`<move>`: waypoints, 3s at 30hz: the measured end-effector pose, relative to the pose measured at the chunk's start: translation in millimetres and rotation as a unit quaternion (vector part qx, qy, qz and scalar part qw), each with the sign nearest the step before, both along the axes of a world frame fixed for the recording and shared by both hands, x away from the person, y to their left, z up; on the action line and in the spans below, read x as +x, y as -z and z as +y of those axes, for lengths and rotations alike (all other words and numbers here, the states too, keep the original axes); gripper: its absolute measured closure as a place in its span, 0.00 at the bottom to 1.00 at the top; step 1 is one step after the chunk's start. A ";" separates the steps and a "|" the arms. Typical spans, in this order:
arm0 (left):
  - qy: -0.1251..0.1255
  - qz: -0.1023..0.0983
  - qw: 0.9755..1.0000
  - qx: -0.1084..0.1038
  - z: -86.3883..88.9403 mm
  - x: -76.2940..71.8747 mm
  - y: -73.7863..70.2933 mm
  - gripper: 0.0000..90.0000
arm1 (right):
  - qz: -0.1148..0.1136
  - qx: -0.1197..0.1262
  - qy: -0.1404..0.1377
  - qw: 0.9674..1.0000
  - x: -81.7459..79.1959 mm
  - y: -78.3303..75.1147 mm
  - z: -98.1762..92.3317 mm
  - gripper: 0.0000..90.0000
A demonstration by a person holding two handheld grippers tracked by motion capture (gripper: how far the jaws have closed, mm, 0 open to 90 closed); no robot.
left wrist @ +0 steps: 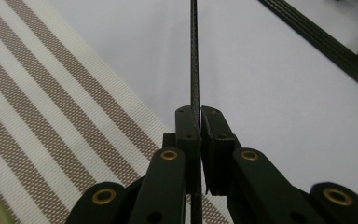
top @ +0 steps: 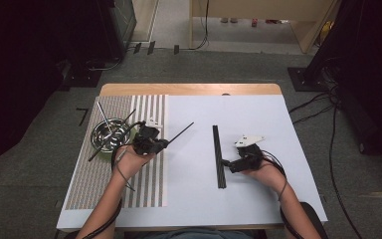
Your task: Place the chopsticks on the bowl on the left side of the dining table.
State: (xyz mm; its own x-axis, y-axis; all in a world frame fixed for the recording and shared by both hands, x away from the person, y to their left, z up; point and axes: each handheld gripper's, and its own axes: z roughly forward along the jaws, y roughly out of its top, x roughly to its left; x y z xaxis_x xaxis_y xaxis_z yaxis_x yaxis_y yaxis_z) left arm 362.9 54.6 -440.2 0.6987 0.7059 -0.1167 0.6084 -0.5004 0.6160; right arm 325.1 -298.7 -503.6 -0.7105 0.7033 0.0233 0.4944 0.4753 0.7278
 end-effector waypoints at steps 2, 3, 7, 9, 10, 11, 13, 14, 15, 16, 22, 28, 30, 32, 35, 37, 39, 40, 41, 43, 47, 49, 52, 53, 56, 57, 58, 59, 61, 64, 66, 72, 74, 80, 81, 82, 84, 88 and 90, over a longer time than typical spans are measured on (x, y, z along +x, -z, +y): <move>-0.001 0.000 1.000 0.001 1.4 0.5 0.3 0.97 | 0.000 0.000 0.000 1.000 0.0 0.0 0.0 0.12; -0.003 0.003 1.000 0.001 3.6 1.6 0.7 0.97 | 0.000 0.000 0.000 1.000 0.0 0.0 0.0 0.12; -0.007 0.004 1.000 0.002 7.3 3.1 0.7 0.97 | 0.000 0.000 0.000 1.000 0.0 0.0 0.0 0.12; -0.008 0.004 1.000 0.004 8.4 3.3 0.6 0.97 | 0.000 0.000 0.000 1.000 0.0 0.0 0.0 0.12; -0.010 0.002 1.000 0.004 9.5 3.6 0.6 0.97 | 0.000 0.000 0.000 1.000 0.0 0.0 0.0 0.12; -0.013 0.002 1.000 0.002 11.2 4.2 0.6 0.97 | 0.000 0.000 0.000 1.000 0.0 0.0 0.0 0.12; -0.013 0.002 1.000 0.003 11.9 4.3 0.5 0.97 | 0.000 0.000 0.000 1.000 0.0 0.0 0.0 0.12; -0.013 0.003 1.000 0.004 12.7 4.7 0.6 0.97 | 0.000 0.000 0.000 1.000 0.0 0.0 0.0 0.12; -0.013 0.001 1.000 0.008 13.6 5.0 1.2 0.97 | 0.000 0.000 0.000 1.000 0.0 0.0 0.0 0.12; -0.013 0.001 1.000 0.008 13.6 5.0 1.2 0.97 | 0.000 0.000 0.000 1.000 0.0 0.0 0.0 0.12; -0.020 0.003 1.000 0.011 18.2 7.0 2.0 0.97 | 0.000 0.000 0.000 1.000 0.0 0.0 0.0 0.12; -0.025 0.002 1.000 0.013 24.8 8.1 0.5 0.97 | 0.000 0.000 0.000 1.000 0.0 0.0 0.0 0.12; -0.028 0.005 1.000 0.011 26.9 8.5 0.4 0.97 | 0.000 0.000 0.000 1.000 0.0 -0.1 0.0 0.12; -0.030 0.006 0.999 0.010 29.4 8.8 0.2 0.97 | 0.000 0.000 0.000 1.000 0.0 0.0 0.1 0.12; -0.031 0.005 0.999 0.010 31.0 9.1 -0.4 0.97 | 0.000 0.000 0.000 1.000 0.0 0.0 0.1 0.12; -0.032 0.005 0.999 0.010 32.1 9.0 -0.8 0.97 | 0.001 0.000 0.000 1.000 -0.1 -0.1 0.1 0.12; -0.033 0.005 0.999 0.011 34.0 9.2 -1.5 0.97 | 0.001 0.000 0.000 1.000 -0.1 -0.1 0.1 0.12; -0.036 0.004 0.999 0.009 34.9 9.1 -2.0 0.97 | 0.001 0.000 0.001 1.000 -0.1 -0.1 0.1 0.12; -0.037 0.000 0.999 0.007 36.1 9.1 -3.0 0.97 | 0.001 0.000 0.001 1.000 -0.1 -0.1 0.1 0.12; -0.038 0.001 0.999 0.005 37.1 9.4 -3.7 0.97 | 0.001 0.000 0.001 1.000 -0.1 -0.1 0.1 0.12; -0.042 0.002 0.999 0.006 41.8 9.5 -5.2 0.97 | 0.001 0.000 0.001 1.000 -0.2 -0.1 0.1 0.12; -0.043 0.002 0.999 0.005 44.6 9.6 -6.2 0.97 | 0.001 0.000 0.001 1.000 -0.1 -0.1 0.1 0.12; -0.048 0.001 0.999 0.004 47.5 9.2 -8.5 0.97 | 0.001 0.000 0.001 1.000 -0.2 -0.1 0.1 0.12; -0.049 0.000 0.999 0.002 48.4 9.4 -9.0 0.97 | 0.001 0.000 0.001 1.000 -0.1 -0.1 0.1 0.12; -0.049 0.003 0.999 0.006 50.5 9.3 -9.7 0.97 | 0.000 0.000 0.000 1.000 0.0 0.0 0.0 0.12; -0.051 0.001 0.999 0.008 51.5 9.4 -9.9 0.97 | 0.000 0.000 0.000 1.000 0.0 0.0 0.0 0.12; -0.053 0.003 0.999 0.006 52.5 9.4 -10.2 0.97 | 0.000 0.000 0.000 1.000 0.0 0.0 0.0 0.12; -0.056 0.001 0.998 0.010 55.2 9.2 -11.6 0.97 | 0.000 0.000 0.000 1.000 0.0 0.0 0.0 0.12; -0.057 -0.003 0.998 0.012 58.3 9.1 -13.2 0.97 | 0.001 0.000 0.001 1.000 -0.1 0.0 0.1 0.12; -0.058 -0.003 0.998 0.013 62.7 9.2 -14.7 0.97 | 0.001 0.000 0.001 1.000 -0.1 0.0 0.0 0.12; -0.059 -0.003 0.998 0.013 64.0 9.2 -15.0 0.97 | 0.000 0.000 0.000 1.000 0.0 0.0 0.0 0.12; -0.062 -0.001 0.998 0.010 68.8 9.4 -16.3 0.97 | 0.000 0.000 0.000 1.000 0.0 0.0 0.0 0.12; -0.063 -0.001 0.998 0.009 70.3 9.2 -16.4 0.97 | 0.000 0.000 0.000 1.000 0.0 0.0 0.0 0.12; -0.067 0.002 0.998 0.008 78.0 9.6 -17.1 0.97 | 0.000 0.000 0.000 1.000 0.0 0.0 0.0 0.12; -0.070 0.001 0.998 0.004 80.1 9.5 -17.9 0.97 | 0.000 0.000 0.000 1.000 0.0 0.0 0.0 0.12; -0.069 0.000 0.998 0.006 81.0 9.5 -18.4 0.97 | 0.000 0.000 0.000 1.000 0.0 0.0 0.0 0.12; -0.070 -0.001 0.998 0.006 82.2 9.4 -18.9 0.97 | 0.000 0.000 0.000 1.000 0.0 0.0 0.0 0.12; -0.074 0.001 0.997 0.003 86.5 9.2 -19.6 0.97 | 0.000 0.000 0.000 1.000 0.0 0.0 0.0 0.12; -0.077 0.000 0.997 0.005 89.2 9.1 -19.7 0.97 | 0.000 0.000 0.000 1.000 0.0 0.0 0.0 0.12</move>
State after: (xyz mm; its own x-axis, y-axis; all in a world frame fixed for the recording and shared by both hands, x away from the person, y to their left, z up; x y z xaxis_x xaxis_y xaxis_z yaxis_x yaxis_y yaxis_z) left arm 372.0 143.8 -420.5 0.5813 0.8064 -0.1084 0.6788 -0.4071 0.6111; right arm 325.2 -298.7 -503.6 -0.7106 0.7032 0.0235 0.4947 0.4755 0.7274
